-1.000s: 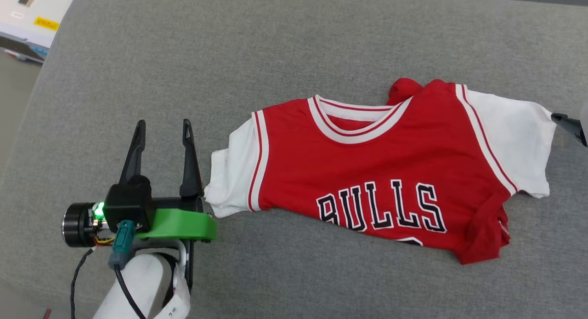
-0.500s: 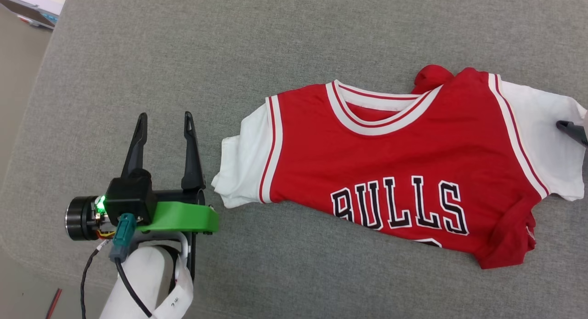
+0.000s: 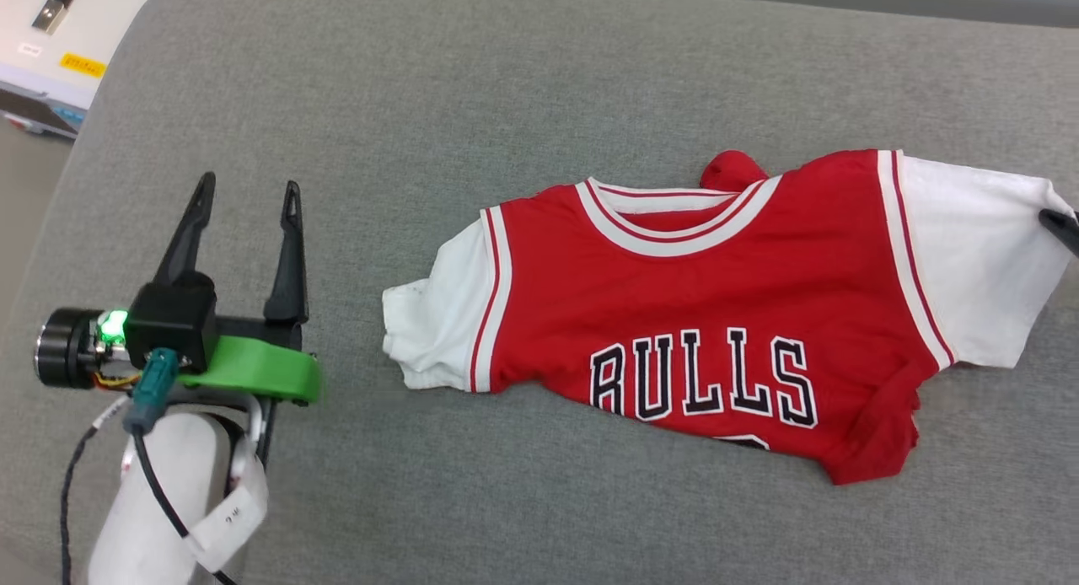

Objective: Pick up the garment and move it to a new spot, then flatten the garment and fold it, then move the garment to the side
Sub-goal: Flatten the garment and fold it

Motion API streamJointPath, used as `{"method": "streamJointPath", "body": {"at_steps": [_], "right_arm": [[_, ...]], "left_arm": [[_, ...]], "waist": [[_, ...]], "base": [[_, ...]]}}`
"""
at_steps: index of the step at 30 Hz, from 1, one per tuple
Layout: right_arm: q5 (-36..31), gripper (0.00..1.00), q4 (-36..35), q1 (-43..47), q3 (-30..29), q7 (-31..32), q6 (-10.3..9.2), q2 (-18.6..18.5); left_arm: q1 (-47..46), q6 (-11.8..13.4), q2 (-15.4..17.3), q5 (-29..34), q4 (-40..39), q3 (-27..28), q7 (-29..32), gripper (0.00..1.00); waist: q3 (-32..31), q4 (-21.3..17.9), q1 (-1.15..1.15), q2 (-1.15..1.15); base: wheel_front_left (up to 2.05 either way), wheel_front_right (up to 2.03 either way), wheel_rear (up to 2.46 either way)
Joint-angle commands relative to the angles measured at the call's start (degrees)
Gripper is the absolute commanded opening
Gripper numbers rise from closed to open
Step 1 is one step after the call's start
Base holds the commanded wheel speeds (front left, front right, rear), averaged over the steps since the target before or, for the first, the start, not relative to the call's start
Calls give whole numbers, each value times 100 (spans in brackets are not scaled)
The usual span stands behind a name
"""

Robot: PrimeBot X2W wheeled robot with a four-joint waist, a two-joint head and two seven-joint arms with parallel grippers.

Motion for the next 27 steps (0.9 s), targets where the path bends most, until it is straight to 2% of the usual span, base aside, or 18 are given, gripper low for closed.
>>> {"method": "streamJointPath", "body": {"at_steps": [1, 6, 9, 13, 17, 20, 25, 27], "right_arm": [[42, 0, -56, 182, -46, -104, -4, -85], [67, 0, -337, 703, -215, -320, -4, -250], [35, 0, -484, 972, -352, -383, -4, -238], [-57, 0, -632, 1200, -525, -372, -4, -144], [-157, 0, -747, 1333, -703, -312, -4, -37], [-229, 0, -834, 1410, -844, -255, -4, 10], [-356, 0, -973, 1487, -1065, -163, -4, 90], [-402, 0, -1034, 1499, -1141, -126, -4, 132]], "left_arm": [[-217, -140, 119, -48, 112, 35, -32, 100], [-847, -638, 604, -2, 651, -62, 8, 100], [-1325, -849, 874, -33, 936, -294, 289, 100], [-1922, -965, 1195, -294, 1241, -893, 903, 100], [-2450, -974, 1674, -1125, 1279, -2127, 1769, 100], [-2882, -975, 2019, -2046, 1274, -2945, 2627, 100], [-3481, -976, 2412, -3511, 1280, -4033, 4264, 100], [-3655, -976, 2501, -3938, 1311, -4317, 4730, 100]], "waist": [[-267, -260, 0, 0], [-403, -463, 0, 0], [-446, -582, 0, 0], [-456, -702, 0, 0], [-435, -784, 0, 0], [-382, -819, 0, 0], [-247, -850, 0, 0], [-174, -864, 0, 0]], "base": [[0, 0, 0], [0, 0, 0], [0, 0, 0], [0, 0, 0], [0, 0, 0], [0, 0, 0], [0, 0, 0], [0, 0, 0]]}}
